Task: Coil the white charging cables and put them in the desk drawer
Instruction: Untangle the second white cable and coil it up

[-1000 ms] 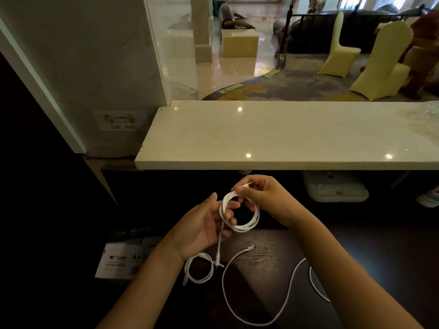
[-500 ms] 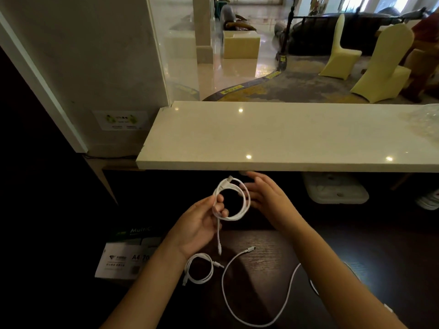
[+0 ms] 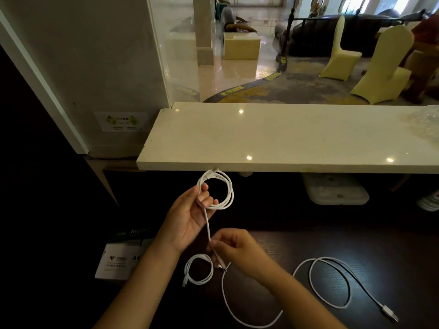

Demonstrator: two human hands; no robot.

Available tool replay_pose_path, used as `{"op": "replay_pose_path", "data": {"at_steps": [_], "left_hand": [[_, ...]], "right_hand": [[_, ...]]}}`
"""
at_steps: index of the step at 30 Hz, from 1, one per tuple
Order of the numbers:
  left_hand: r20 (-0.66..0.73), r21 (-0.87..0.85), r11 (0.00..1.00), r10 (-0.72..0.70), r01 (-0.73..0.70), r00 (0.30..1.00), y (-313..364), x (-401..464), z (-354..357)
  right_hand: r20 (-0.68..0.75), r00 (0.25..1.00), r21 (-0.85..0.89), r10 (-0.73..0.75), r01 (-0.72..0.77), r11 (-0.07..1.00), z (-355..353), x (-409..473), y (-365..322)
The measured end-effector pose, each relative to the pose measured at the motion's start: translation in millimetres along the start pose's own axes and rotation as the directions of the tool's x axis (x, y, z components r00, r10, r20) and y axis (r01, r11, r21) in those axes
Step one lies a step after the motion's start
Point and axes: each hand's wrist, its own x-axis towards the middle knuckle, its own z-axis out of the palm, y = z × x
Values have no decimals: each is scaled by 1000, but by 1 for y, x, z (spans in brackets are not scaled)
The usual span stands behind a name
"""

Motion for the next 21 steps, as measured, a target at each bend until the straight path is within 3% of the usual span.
{"op": "replay_pose_path", "data": {"at_steps": [2,6,8,10,12,13,15,17,19,21], "left_hand": [[-4,1,1000,5,-5,1000,-1,-2,-1],[5,39,999,19,-19,1000,-3,-2,-1],[19,104,994,19,-21,1000,-5,-3,0],[31,170,985,15,-20,999,-8,-4,3],[33,187,982,11,-17,999,-10,-4,4],[30,167,986,17,-21,999,-9,-4,4],[17,91,995,35,-36,999,-7,-4,6],[-26,-5,998,58,-58,998,-10,-3,12],[-115,-121,991,42,-56,992,-16,-2,18],[-164,-175,983,23,-52,986,-23,-2,21]], "right_hand": [[-58,998,-41,-1,-2,999,-8,2,-4],[-309,950,189,39,21,982,-28,10,-22],[-344,937,272,62,36,962,-36,14,-34],[-366,930,221,33,52,974,-41,17,-45],[-344,937,232,54,29,972,-44,21,-48],[-290,953,351,87,21,936,-45,23,-47],[-114,980,686,166,-43,726,-46,26,-43],[-33,982,815,184,-80,574,-46,27,-39],[-55,981,813,187,-65,579,-45,29,-34],[-133,976,740,170,-17,672,-44,29,-30]]}}
